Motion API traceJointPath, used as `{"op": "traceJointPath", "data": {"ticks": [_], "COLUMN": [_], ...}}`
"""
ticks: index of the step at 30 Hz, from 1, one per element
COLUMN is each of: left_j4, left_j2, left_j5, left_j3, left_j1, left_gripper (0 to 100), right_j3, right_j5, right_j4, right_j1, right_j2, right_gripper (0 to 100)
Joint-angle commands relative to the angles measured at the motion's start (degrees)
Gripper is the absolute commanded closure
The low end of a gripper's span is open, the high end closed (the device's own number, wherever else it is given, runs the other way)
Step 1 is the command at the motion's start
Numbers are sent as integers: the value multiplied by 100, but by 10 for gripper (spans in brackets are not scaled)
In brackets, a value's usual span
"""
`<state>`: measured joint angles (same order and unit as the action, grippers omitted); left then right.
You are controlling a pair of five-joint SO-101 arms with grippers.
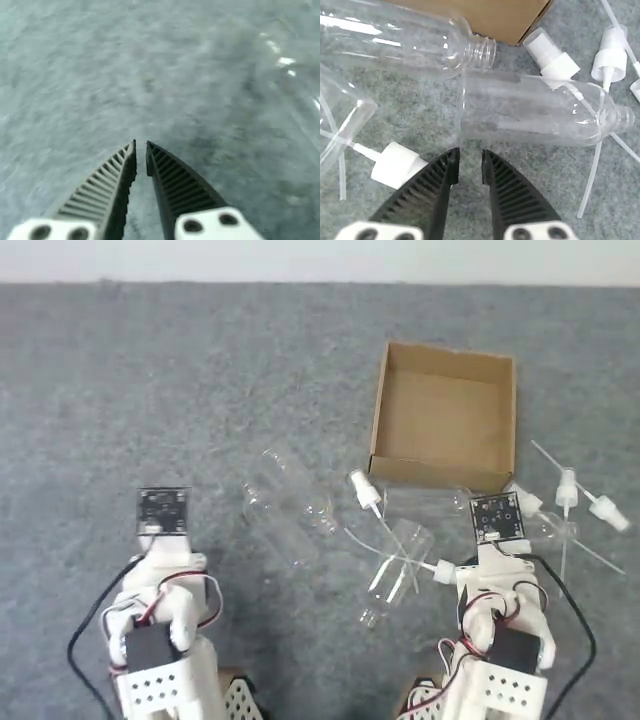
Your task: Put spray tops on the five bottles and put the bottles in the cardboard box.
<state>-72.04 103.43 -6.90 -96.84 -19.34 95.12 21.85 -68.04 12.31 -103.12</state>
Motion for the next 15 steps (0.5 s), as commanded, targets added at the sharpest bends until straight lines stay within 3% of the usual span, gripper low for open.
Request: {"op": "traceJointPath", "data": {"ticks": [1, 9, 15], "left_j4": [-26, -26, -26], "left_j2": [105, 105, 105], "left_j5": [-26, -26, -26], "left_j3": [31, 31, 31], "left_j1": [686, 1433, 1503], "left_gripper": [975, 975, 975], "right_j3": [132, 53, -1160], "right_j5": [35, 62, 53], "right_j4": [-40, 268, 558], "right_j1": [48, -259, 505], "right_j2": [-66, -92, -75], "right_gripper": [950, 946, 946]}}
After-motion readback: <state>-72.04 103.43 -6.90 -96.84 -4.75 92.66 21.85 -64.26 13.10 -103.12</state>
